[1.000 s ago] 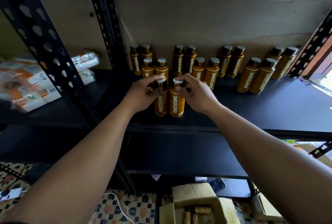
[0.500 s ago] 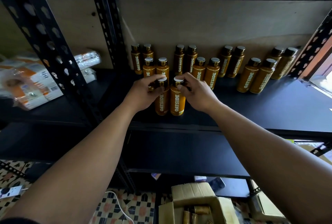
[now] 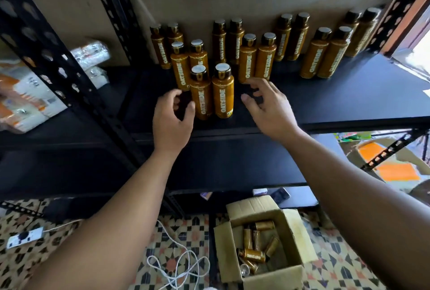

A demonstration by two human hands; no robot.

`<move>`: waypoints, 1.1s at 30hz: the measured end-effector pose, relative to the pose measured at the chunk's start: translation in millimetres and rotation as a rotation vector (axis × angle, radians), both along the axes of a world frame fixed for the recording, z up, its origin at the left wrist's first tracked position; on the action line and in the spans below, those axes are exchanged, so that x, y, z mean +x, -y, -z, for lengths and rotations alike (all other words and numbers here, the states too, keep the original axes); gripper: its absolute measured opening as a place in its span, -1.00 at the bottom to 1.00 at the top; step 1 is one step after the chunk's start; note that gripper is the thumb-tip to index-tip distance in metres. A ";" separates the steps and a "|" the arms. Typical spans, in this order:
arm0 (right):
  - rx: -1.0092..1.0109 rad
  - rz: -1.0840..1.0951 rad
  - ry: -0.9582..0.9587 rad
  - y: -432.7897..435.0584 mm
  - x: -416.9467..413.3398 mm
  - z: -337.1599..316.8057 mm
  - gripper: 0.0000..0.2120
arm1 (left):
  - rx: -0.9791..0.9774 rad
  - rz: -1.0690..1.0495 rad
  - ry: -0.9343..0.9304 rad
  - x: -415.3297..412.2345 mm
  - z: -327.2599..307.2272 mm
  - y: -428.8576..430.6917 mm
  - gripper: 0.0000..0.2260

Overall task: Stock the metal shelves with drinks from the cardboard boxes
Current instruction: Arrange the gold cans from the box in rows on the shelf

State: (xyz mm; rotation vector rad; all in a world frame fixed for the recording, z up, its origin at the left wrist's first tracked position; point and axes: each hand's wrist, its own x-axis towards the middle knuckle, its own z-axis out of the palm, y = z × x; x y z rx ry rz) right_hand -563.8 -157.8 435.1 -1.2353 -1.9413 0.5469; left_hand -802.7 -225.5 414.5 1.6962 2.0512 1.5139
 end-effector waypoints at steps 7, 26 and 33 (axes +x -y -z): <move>-0.310 0.066 0.192 61.9 64.4 95.1 -0.84 | -0.621 0.313 0.077 61.8 76.4 58.7 -0.81; -1.099 -0.260 0.662 186.7 269.5 399.0 -0.58 | -1.597 0.533 0.226 256.8 387.2 180.5 -0.47; -1.135 -0.119 0.389 172.4 226.1 581.4 -0.67 | -1.574 0.487 0.232 237.8 578.4 143.6 -0.57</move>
